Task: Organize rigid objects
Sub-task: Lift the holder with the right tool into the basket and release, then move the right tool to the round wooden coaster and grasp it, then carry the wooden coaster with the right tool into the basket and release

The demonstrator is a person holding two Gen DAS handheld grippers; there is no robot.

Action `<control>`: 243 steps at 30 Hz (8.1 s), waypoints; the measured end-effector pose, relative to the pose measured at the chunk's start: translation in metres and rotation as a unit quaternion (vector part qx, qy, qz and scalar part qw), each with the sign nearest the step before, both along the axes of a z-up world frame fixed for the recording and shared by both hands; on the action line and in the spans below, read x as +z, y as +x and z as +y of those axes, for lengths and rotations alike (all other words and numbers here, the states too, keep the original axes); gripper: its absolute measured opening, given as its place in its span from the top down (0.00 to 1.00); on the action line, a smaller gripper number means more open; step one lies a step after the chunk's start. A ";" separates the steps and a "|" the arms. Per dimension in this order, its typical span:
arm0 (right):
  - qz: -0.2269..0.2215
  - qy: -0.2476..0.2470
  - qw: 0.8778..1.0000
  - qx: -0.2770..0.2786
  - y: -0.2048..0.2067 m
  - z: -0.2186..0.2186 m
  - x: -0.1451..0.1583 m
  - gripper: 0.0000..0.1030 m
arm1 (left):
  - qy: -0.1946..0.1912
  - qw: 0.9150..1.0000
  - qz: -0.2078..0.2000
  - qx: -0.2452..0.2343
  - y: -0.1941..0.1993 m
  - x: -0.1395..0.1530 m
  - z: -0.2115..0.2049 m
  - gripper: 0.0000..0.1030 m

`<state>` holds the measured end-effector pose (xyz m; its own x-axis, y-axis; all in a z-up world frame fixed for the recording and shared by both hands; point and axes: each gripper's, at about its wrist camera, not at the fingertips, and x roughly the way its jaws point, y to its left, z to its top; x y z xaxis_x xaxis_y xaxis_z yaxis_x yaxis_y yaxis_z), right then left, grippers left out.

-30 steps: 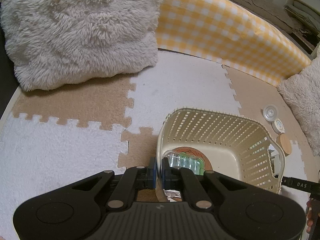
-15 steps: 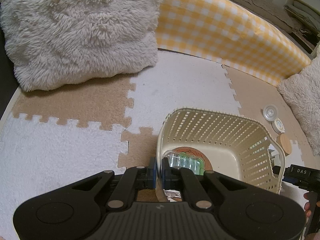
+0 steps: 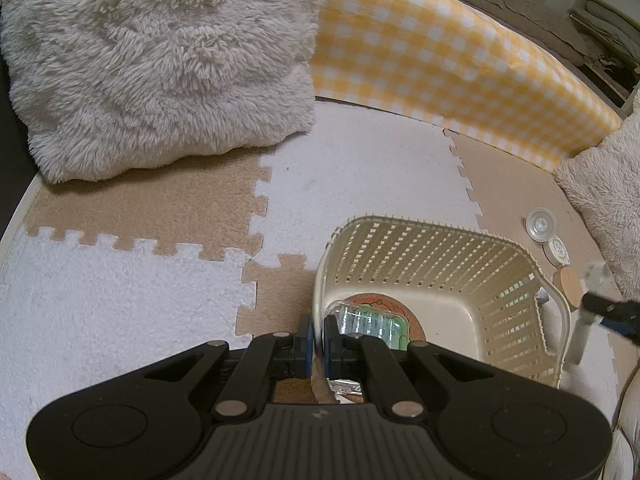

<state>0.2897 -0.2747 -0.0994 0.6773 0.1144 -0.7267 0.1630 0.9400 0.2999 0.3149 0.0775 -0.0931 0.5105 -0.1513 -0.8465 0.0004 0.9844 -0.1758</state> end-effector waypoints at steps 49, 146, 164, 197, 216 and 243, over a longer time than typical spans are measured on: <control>0.029 -0.154 0.959 0.235 0.014 0.159 -0.012 0.48 | 0.000 1.000 0.000 -0.004 -0.001 0.002 -0.003 0.95; -0.003 -0.178 0.982 -0.061 0.060 -0.046 -0.084 0.34 | 0.011 1.000 -0.001 -0.014 0.000 0.001 -0.002 0.95; -0.084 -0.154 0.983 -0.048 0.043 -0.025 -0.009 0.34 | 0.009 1.000 -0.001 -0.011 -0.002 0.001 -0.003 0.95; 0.015 -0.033 0.967 0.250 0.004 0.145 -0.002 0.34 | 0.009 1.000 -0.001 -0.011 -0.002 0.001 -0.002 0.95; 0.054 -0.083 0.957 0.271 0.007 0.164 -0.017 0.34 | 0.010 1.000 -0.001 -0.012 -0.002 0.002 -0.003 0.95; 0.023 -0.041 0.963 0.266 0.000 0.151 0.020 0.19 | 0.011 1.000 0.000 -0.012 -0.002 0.002 -0.003 0.95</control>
<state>0.2901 -0.1235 -0.0797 0.5059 0.3767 -0.7760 -0.3360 0.9146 0.2249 0.3125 0.0743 -0.0912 0.5076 -0.1454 -0.8492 0.0241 0.9877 -0.1546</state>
